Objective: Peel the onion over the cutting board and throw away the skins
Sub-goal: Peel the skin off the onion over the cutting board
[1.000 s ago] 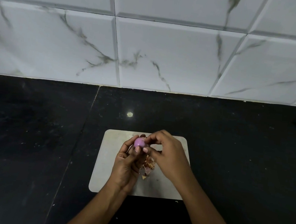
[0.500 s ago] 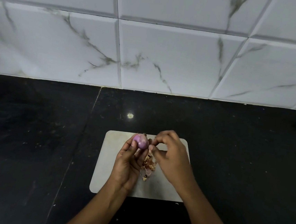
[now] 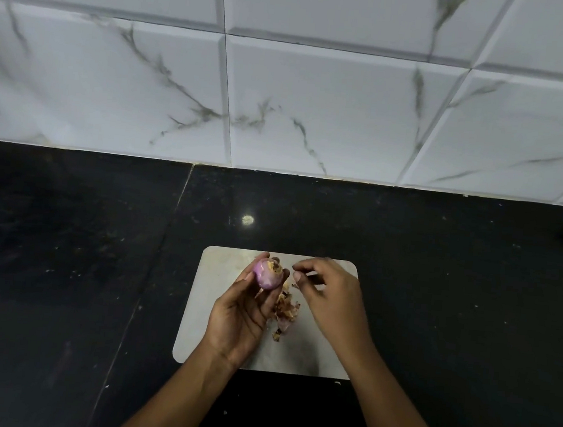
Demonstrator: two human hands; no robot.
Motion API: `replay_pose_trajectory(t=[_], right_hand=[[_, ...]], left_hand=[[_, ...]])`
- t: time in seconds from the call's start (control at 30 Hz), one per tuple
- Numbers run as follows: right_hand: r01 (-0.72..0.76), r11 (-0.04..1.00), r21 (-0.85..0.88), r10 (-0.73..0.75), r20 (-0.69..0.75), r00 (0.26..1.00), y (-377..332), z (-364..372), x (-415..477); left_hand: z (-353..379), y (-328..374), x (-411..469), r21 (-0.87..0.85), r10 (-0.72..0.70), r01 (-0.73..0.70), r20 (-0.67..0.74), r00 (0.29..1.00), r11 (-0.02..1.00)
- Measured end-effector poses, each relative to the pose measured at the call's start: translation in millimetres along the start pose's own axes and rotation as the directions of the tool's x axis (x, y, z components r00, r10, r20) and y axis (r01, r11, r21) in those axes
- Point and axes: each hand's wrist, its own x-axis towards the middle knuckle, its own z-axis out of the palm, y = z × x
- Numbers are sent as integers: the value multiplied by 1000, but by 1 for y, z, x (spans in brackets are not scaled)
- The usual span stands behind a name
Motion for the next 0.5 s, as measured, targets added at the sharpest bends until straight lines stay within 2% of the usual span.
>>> replay_pose_trajectory(t=[0.13, 0.33, 0.43, 0.5], right_hand=[[149, 989, 5, -149, 79, 986, -16, -2, 4], [295, 934, -201, -272, 135, 953, -24, -11, 15], [340, 875, -345, -252, 277, 927, -32, -16, 21], [399, 789, -468, -207, 408, 889, -38, -17, 25]], left_hand=[[2, 0, 1, 97, 61, -65, 43, 997, 993], [0, 10, 2, 259, 101, -123, 97, 990, 958], [-2, 10, 3, 378, 136, -163, 95, 986, 911], [-3, 11, 5, 446, 147, -167, 79, 986, 879]])
